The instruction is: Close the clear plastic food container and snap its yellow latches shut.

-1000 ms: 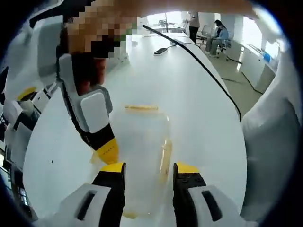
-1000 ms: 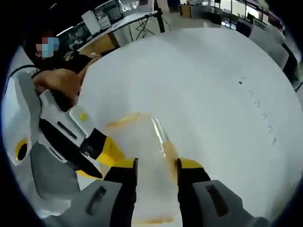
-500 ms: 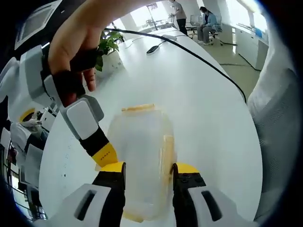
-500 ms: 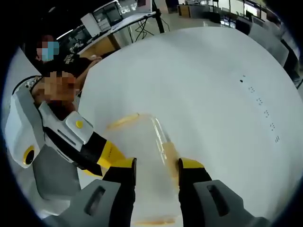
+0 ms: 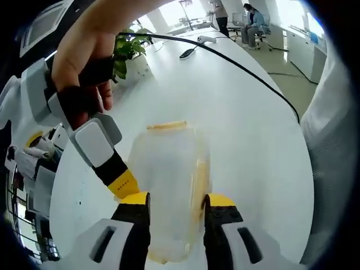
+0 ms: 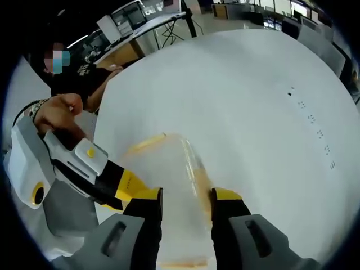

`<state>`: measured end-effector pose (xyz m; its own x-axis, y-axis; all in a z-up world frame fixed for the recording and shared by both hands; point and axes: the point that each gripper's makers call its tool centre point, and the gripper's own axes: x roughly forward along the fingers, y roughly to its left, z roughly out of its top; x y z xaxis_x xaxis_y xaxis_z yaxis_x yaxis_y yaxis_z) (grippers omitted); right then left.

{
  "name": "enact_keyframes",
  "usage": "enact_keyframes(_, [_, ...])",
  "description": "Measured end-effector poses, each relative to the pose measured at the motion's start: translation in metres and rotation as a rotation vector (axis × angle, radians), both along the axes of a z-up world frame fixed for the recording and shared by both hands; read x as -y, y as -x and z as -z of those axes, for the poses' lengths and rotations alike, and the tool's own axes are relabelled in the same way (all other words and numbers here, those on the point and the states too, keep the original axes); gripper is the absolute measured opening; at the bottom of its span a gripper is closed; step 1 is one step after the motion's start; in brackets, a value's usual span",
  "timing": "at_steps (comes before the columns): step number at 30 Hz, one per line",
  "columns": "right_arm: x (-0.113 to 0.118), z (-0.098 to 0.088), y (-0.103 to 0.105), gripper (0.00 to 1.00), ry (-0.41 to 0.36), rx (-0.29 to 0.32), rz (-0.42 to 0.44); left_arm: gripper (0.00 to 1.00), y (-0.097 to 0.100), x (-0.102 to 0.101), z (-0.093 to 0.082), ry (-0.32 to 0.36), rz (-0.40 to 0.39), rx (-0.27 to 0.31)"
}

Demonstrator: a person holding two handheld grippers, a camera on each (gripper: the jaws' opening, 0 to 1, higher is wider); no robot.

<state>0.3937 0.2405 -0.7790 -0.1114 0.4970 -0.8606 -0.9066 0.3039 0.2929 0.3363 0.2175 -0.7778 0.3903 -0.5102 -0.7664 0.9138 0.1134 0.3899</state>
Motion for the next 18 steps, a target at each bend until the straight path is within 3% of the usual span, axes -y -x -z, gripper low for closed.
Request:
enact_keyframes(2, [-0.0002, 0.0002, 0.0002, 0.3, -0.003, -0.007, -0.005, 0.29, -0.0003, 0.0002, 0.0, -0.007, -0.007, 0.002])
enact_keyframes(3, [-0.0007, 0.0003, 0.0001, 0.3, -0.004, -0.005, -0.007, 0.28, -0.0065, -0.0024, -0.0017, -0.03, 0.0, 0.052])
enact_keyframes(4, [-0.0006, -0.0006, 0.0008, 0.3, -0.002, -0.009, -0.009, 0.28, -0.0019, -0.0033, 0.0013, -0.016, -0.027, 0.02])
enact_keyframes(7, [-0.0003, -0.0014, 0.001, 0.3, 0.012, -0.015, -0.019, 0.29, -0.0064, -0.0073, -0.0005, -0.007, -0.021, 0.02])
enact_keyframes(12, [0.0013, -0.0013, 0.0011, 0.28, 0.041, -0.043, -0.081, 0.29, -0.0063, -0.0061, 0.0017, -0.037, -0.004, 0.068])
enact_keyframes(18, [0.0036, -0.0006, 0.0025, 0.24, 0.082, -0.1, -0.154, 0.29, -0.0054, -0.0039, 0.0012, -0.043, -0.013, 0.063])
